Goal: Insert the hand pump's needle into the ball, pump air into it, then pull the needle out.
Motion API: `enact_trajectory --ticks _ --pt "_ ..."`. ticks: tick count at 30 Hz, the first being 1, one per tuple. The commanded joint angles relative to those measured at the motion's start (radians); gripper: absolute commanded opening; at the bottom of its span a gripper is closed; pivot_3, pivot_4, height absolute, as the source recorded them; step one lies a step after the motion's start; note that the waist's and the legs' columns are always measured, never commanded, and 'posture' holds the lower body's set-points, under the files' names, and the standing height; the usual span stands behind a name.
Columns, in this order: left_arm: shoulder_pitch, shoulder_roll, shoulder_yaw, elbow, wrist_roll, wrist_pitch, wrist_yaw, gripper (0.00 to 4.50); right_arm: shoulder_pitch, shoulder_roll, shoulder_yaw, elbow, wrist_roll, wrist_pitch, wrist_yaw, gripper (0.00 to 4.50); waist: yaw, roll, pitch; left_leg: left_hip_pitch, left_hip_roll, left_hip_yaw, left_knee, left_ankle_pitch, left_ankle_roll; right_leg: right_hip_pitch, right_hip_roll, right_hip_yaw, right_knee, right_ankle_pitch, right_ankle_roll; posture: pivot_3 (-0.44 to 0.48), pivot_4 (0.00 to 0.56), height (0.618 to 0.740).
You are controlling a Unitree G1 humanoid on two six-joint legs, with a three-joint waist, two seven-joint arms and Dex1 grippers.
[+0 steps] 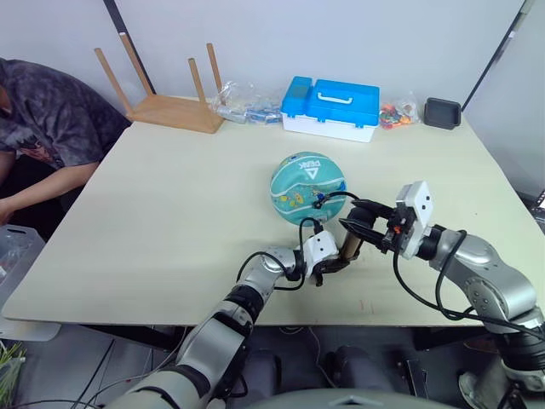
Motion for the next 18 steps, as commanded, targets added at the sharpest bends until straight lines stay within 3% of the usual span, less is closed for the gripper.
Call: enact_trajectory --ticks 1,10,18 --pt "0.056 0.028 -0.034 0.093 0.06 0.06 -0.011 0.95 -0.032 -0.034 -0.035 0.013 -0.003 0.101 -0.006 2.07 0.003 0.004 0.002 0.0 0.0 0.0 0.0 0.0 0.0 0.0 0.0 -0.001 0.0 0.0 0.0 0.0 0.15 0.74" --pt "0.059 0.013 -0.036 0.087 0.06 0.065 -0.007 0.95 -0.272 -0.181 -0.315 -0.169 0.317 0.373 -0.054 2.07 0.015 0.02 0.022 -0.013 -0.007 0.0 0.004 0.001 0.0 -0.009 -0.001 -0.001 0.0 0.004 0.008 0.0 0.15 0.74" --pt "0.051 0.007 -0.037 0.098 0.059 0.063 -0.006 0.95 -0.507 -0.334 -0.466 -0.118 0.611 0.554 -0.149 2.07 0.016 0.019 0.033 -0.022 -0.01 -0.003 0.012 0.001 0.001 -0.013 -0.004 -0.005 0.0 0.006 0.01 0.0 0.15 0.74"
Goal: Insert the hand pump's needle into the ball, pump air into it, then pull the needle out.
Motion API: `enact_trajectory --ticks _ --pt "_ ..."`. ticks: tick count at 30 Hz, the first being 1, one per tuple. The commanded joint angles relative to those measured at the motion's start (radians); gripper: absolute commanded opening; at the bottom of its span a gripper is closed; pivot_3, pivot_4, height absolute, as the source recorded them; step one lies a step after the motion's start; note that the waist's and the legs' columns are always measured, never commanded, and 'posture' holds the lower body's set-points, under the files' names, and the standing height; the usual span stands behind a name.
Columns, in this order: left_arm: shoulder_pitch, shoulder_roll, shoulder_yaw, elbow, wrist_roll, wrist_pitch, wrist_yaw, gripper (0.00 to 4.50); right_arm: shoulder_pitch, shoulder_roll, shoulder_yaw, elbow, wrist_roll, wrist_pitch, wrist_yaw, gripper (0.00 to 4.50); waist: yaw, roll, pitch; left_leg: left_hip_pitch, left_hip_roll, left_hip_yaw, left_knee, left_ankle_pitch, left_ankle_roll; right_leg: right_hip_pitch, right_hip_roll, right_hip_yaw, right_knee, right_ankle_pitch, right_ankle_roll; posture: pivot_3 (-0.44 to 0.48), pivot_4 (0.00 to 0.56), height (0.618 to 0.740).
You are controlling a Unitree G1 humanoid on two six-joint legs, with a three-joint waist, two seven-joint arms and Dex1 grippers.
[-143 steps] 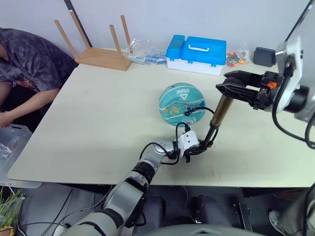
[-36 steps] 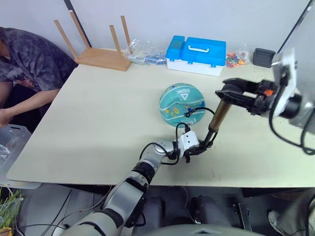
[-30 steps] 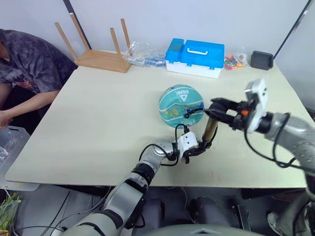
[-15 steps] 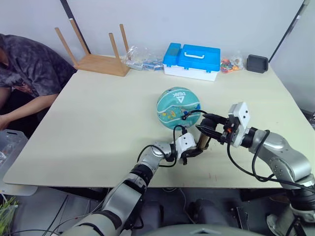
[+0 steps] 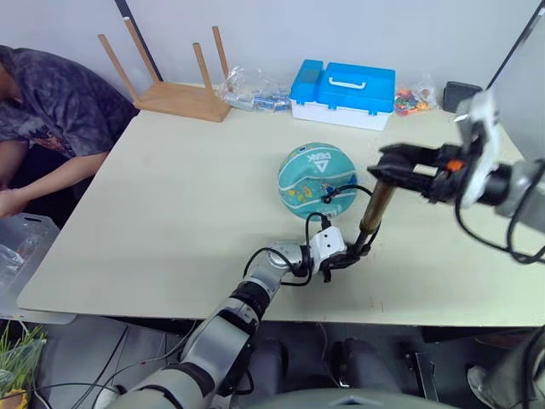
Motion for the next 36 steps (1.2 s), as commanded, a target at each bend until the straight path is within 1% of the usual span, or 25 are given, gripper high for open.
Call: enact_trajectory --ticks 1,3,6,9,12,15,19,21,23,25,27,30,31,33,36 --pt "0.067 0.037 -0.037 0.126 0.068 0.078 0.0 0.95 -0.117 -0.062 -0.127 0.003 0.091 0.007 -0.051 2.07 0.0 0.001 0.001 0.0 0.0 0.0 0.0 0.0 0.0 0.0 0.0 0.0 0.0 0.0 0.0 0.0 0.15 0.74" --pt "0.062 0.037 -0.036 0.128 0.067 0.077 -0.001 0.95 -0.137 -0.07 -0.121 0.016 0.111 0.019 -0.067 2.07 0.0 -0.001 0.002 0.0 0.0 0.0 0.0 0.0 0.0 0.0 0.0 0.0 0.0 0.0 0.0 0.0 0.15 0.74" --pt "0.057 0.037 -0.034 0.129 0.065 0.077 -0.001 0.95 -0.105 -0.068 -0.097 0.005 0.099 0.018 -0.068 2.07 0.001 -0.001 0.003 -0.001 0.0 0.0 0.001 0.0 0.0 0.0 -0.001 -0.001 0.0 0.0 0.0 0.0 0.15 0.74" --pt "0.056 0.038 -0.033 0.128 0.065 0.077 -0.002 0.95 -0.032 -0.06 -0.057 -0.023 0.04 -0.003 -0.048 2.07 0.001 -0.001 0.002 -0.002 0.0 0.0 0.001 0.0 0.0 0.0 -0.001 -0.002 0.0 0.0 0.0 0.0 0.15 0.74" --pt "0.059 0.043 -0.032 0.124 0.063 0.077 -0.004 0.95 0.054 -0.039 0.019 -0.036 -0.048 -0.052 -0.016 2.07 0.001 -0.002 0.002 -0.001 0.0 0.001 0.001 0.0 0.0 0.0 0.0 -0.003 0.0 0.0 0.0 0.0 0.15 0.74" --pt "0.065 0.045 -0.033 0.12 0.064 0.076 -0.003 0.95 0.144 0.0 0.097 -0.017 -0.137 -0.112 0.011 2.07 -0.005 -0.006 -0.004 0.001 0.0 0.001 0.001 0.0 0.0 0.002 0.0 -0.003 0.0 0.0 0.0 0.0 0.15 0.74" --pt "0.066 0.043 -0.033 0.118 0.064 0.082 0.004 0.95 0.277 0.069 0.227 0.044 -0.267 -0.206 0.063 2.07 -0.009 -0.015 -0.015 0.004 0.003 -0.001 0.0 0.0 0.0 0.005 0.002 -0.003 0.0 0.0 0.0 0.0 0.15 0.74" --pt "0.067 0.042 -0.032 0.118 0.063 0.083 0.008 0.95 0.312 0.087 0.271 0.064 -0.328 -0.253 0.094 2.07 -0.009 -0.014 -0.016 0.005 0.004 -0.001 0.001 0.0 0.0 0.005 0.001 -0.002 0.0 -0.001 -0.001 0.0 0.15 0.74" --pt "0.068 0.039 -0.029 0.116 0.061 0.086 0.014 0.95 0.347 0.132 0.34 0.137 -0.408 -0.308 0.113 2.07 -0.01 -0.013 -0.019 0.006 0.004 0.0 0.001 0.0 0.0 0.005 0.001 -0.001 0.0 -0.001 -0.001 0.0 0.15 0.74" --pt "0.073 0.038 -0.028 0.113 0.059 0.088 0.017 0.95 0.386 0.175 0.42 0.224 -0.498 -0.367 0.132 2.07 -0.009 -0.016 -0.026 0.006 0.005 0.0 0.0 0.0 0.0 0.005 0.002 -0.002 0.0 -0.001 -0.001 0.0 0.15 0.74" --pt "0.077 0.038 -0.029 0.108 0.059 0.089 0.017 0.95 0.412 0.187 0.459 0.253 -0.557 -0.404 0.157 2.07 -0.009 -0.014 -0.03 0.007 0.005 -0.001 -0.001 0.0 0.0 0.005 0.004 -0.002 0.0 -0.001 -0.001 0.0 0.15 0.74" --pt "0.08 0.042 -0.028 0.103 0.058 0.089 0.016 0.95 0.431 0.2 0.466 0.255 -0.588 -0.428 0.178 2.07 -0.01 -0.013 -0.033 0.008 0.005 0.0 -0.001 0.0 0.0 0.006 0.004 -0.002 0.0 -0.001 -0.001 0.0 0.15 0.74" --pt "0.08 0.045 -0.028 0.104 0.058 0.088 0.014 0.95 0.427 0.204 0.454 0.25 -0.589 -0.431 0.179 2.07 -0.01 -0.014 -0.034 0.012 0.006 0.001 -0.002 0.0 0.0 0.008 0.003 -0.001 0.0 -0.001 -0.001 0.0 0.15 0.74" --pt "0.078 0.051 -0.027 0.111 0.058 0.087 0.012 0.95 0.402 0.207 0.403 0.221 -0.573 -0.431 0.174 2.07 -0.01 -0.015 -0.034 0.015 0.006 0.001 -0.004 -0.001 -0.001 0.01 0.003 0.0 0.0 -0.002 -0.002 0.0 0.15 0.74" --pt "0.074 0.053 -0.026 0.117 0.058 0.087 0.009 0.95 0.346 0.194 0.309 0.153 -0.51 -0.404 0.163 2.07 -0.007 -0.011 -0.031 0.018 0.007 0.001 -0.007 -0.001 -0.001 0.011 0.0 -0.001 0.0 -0.004 -0.007 0.0 0.15 0.74"
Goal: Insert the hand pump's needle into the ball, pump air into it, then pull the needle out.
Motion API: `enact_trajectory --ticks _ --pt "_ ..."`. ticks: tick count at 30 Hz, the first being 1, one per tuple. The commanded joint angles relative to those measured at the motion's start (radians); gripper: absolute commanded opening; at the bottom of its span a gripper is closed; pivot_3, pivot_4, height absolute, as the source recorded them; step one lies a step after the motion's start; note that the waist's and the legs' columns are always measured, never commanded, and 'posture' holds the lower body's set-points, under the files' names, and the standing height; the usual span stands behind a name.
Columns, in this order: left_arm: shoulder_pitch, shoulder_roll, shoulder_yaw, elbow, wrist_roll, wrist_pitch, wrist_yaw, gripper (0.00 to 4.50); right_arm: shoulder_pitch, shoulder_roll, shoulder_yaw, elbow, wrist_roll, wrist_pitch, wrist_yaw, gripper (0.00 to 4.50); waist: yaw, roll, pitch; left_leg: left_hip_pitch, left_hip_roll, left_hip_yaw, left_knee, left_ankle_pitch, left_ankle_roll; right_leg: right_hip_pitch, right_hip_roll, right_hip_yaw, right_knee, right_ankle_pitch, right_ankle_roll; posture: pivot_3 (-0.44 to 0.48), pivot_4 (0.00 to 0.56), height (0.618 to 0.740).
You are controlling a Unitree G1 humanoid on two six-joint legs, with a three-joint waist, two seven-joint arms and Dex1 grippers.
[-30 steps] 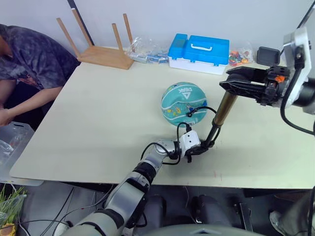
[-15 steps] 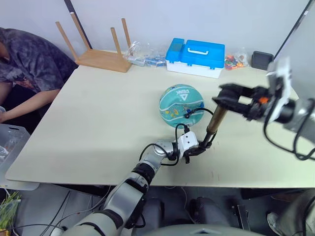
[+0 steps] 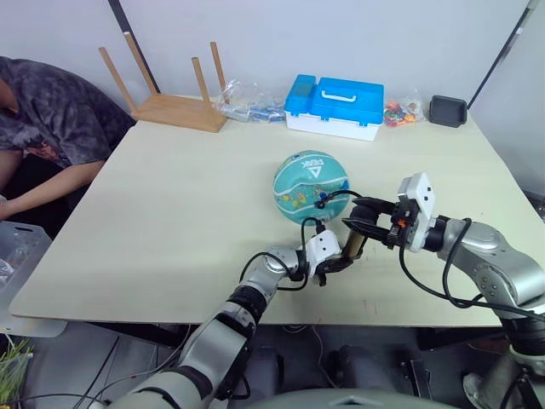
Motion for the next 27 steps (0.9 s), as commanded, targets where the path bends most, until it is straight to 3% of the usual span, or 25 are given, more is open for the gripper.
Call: enact_trajectory --ticks 1,8,17,22,27 --pt "0.052 0.039 -0.026 0.102 0.055 0.06 -0.012 0.95 -0.018 -0.027 -0.052 -0.008 0.018 0.095 -0.023 2.07 0.001 0.001 0.002 0.0 0.0 0.0 0.0 0.0 0.0 0.0 0.0 0.0 0.0 0.0 0.0 0.0 0.15 0.74" --pt "0.048 0.036 -0.028 0.112 0.056 0.055 -0.015 0.95 -0.205 -0.116 -0.282 -0.152 0.259 0.288 -0.081 2.07 0.005 0.013 0.019 -0.015 -0.005 0.0 0.004 0.001 0.0 -0.01 0.002 -0.002 0.0 0.003 0.005 0.0 0.15 0.74" --pt "0.052 0.024 -0.035 0.141 0.065 0.039 -0.002 0.95 -0.473 -0.283 -0.441 -0.081 0.514 0.487 -0.164 2.07 0.007 0.015 0.035 -0.018 -0.008 -0.002 0.009 0.001 0.001 -0.011 -0.003 -0.003 0.0 0.004 0.007 0.0 0.15 0.74" --pt "0.047 0.025 -0.034 0.149 0.065 0.036 -0.004 0.95 -0.485 -0.303 -0.423 -0.076 0.533 0.523 -0.189 2.07 0.008 0.013 0.036 -0.019 -0.008 -0.002 0.009 0.001 0.001 -0.01 -0.003 -0.004 0.0 0.004 0.007 0.0 0.15 0.74" --pt "0.054 0.031 -0.035 0.138 0.064 0.034 -0.011 0.95 -0.38 -0.253 -0.386 -0.116 0.525 0.508 -0.201 2.07 0.008 0.011 0.034 -0.019 -0.008 -0.002 0.009 0.001 0.001 -0.01 -0.003 -0.005 0.0 0.005 0.008 0.0 0.15 0.74"
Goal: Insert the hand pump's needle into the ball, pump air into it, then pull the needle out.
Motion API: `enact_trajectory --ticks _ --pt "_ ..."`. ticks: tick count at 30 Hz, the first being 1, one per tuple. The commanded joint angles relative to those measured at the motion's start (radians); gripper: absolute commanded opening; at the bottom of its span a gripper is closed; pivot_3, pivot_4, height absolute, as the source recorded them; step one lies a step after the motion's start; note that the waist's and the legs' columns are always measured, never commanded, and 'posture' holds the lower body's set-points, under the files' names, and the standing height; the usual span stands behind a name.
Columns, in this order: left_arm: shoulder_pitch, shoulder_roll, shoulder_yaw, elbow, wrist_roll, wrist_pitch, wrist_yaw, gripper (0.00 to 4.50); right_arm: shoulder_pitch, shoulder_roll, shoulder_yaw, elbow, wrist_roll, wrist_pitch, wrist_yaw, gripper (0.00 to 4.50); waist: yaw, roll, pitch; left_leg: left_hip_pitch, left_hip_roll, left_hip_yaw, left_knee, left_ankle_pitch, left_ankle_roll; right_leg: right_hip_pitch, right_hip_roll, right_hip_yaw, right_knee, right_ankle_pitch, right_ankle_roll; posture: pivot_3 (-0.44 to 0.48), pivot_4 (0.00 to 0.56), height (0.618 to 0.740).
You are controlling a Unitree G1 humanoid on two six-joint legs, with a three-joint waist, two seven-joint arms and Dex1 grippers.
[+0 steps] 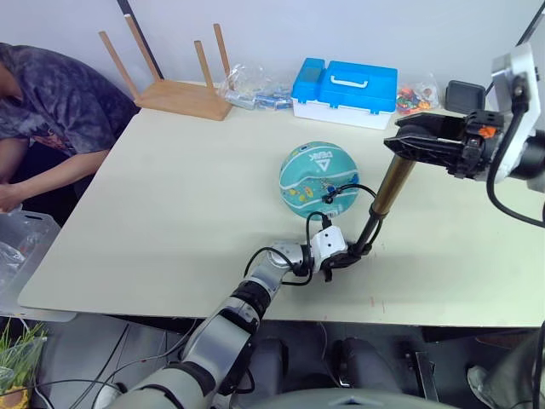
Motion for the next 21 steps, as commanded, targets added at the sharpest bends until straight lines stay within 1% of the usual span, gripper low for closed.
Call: enact_trajectory --ticks 1,2,4,6,7,9,12,13,15,18,21 --pt "0.084 0.049 -0.035 0.138 0.071 0.07 0.002 0.95 0.06 0.038 -0.034 -0.024 -0.021 -0.039 -0.034 2.07 -0.001 -0.002 -0.002 0.001 0.0 0.0 0.0 0.0 0.0 0.001 0.0 0.0 0.0 0.0 0.0 0.0 0.15 0.74" --pt "0.087 0.05 -0.037 0.132 0.071 0.071 -0.001 0.95 0.112 0.052 -0.002 -0.023 -0.057 -0.056 -0.02 2.07 -0.002 -0.003 -0.002 0.001 0.0 0.0 0.0 0.0 0.0 0.001 0.0 0.0 0.0 0.0 0.0 0.0 0.15 0.74" --pt "0.091 0.052 -0.039 0.124 0.072 0.071 -0.005 0.95 0.196 0.078 0.063 -0.018 -0.131 -0.096 0.003 2.07 -0.004 -0.008 -0.009 0.001 0.001 0.0 0.0 0.0 0.0 0.001 0.001 -0.001 0.0 0.0 0.0 0.0 0.15 0.74" --pt "0.094 0.054 -0.04 0.12 0.073 0.072 -0.007 0.95 0.256 0.11 0.137 -0.007 -0.205 -0.143 0.018 2.07 -0.007 -0.007 -0.011 0.002 0.001 0.0 -0.001 0.0 0.0 0.003 0.001 -0.001 0.0 0.0 -0.001 0.0 0.15 0.74" --pt "0.095 0.055 -0.04 0.118 0.074 0.073 -0.006 0.95 0.285 0.128 0.185 0.001 -0.25 -0.171 0.025 2.07 -0.009 -0.005 -0.013 0.003 0.001 -0.001 -0.001 0.0 0.0 0.003 0.001 -0.001 0.0 0.0 0.0 0.0 0.15 0.74" --pt "0.097 0.056 -0.041 0.115 0.074 0.074 -0.003 0.95 0.333 0.171 0.266 0.029 -0.335 -0.224 0.03 2.07 -0.01 -0.011 -0.018 0.004 0.002 -0.001 -0.001 0.0 0.0 0.003 0.003 0.0 0.0 -0.001 -0.001 0.0 0.15 0.74" --pt "0.102 0.058 -0.038 0.11 0.072 0.078 -0.001 0.95 0.397 0.245 0.37 0.094 -0.453 -0.311 0.036 2.07 -0.01 -0.011 -0.022 0.004 0.004 -0.001 -0.002 0.0 0.0 0.003 0.005 -0.001 0.0 -0.001 -0.001 0.0 0.15 0.74" --pt "0.101 0.06 -0.036 0.107 0.069 0.081 -0.002 0.95 0.418 0.278 0.399 0.124 -0.483 -0.34 0.04 2.07 -0.011 -0.013 -0.026 0.005 0.004 -0.001 -0.002 0.0 0.0 0.003 0.005 -0.001 0.0 -0.001 -0.001 0.0 0.15 0.74" --pt "0.1 0.062 -0.033 0.103 0.067 0.085 -0.003 0.95 0.439 0.32 0.42 0.157 -0.522 -0.377 0.053 2.07 -0.012 -0.016 -0.03 0.007 0.005 -0.001 -0.004 0.0 0.0 0.004 0.005 0.0 0.0 -0.002 -0.003 0.0 0.15 0.74" --pt "0.099 0.065 -0.033 0.1 0.066 0.087 -0.005 0.95 0.441 0.328 0.445 0.184 -0.598 -0.435 0.097 2.07 -0.015 -0.013 -0.032 0.009 0.007 0.0 -0.004 0.0 0.0 0.004 0.006 0.001 0.0 -0.002 -0.003 0.0 0.15 0.74" --pt "0.099 0.067 -0.031 0.094 0.064 0.092 -0.006 0.95 0.394 0.311 0.383 0.131 -0.577 -0.422 0.113 2.07 -0.016 -0.014 -0.032 0.016 0.009 0.002 -0.008 0.0 -0.001 0.008 0.006 0.0 0.0 -0.002 -0.003 0.0 0.15 0.74"
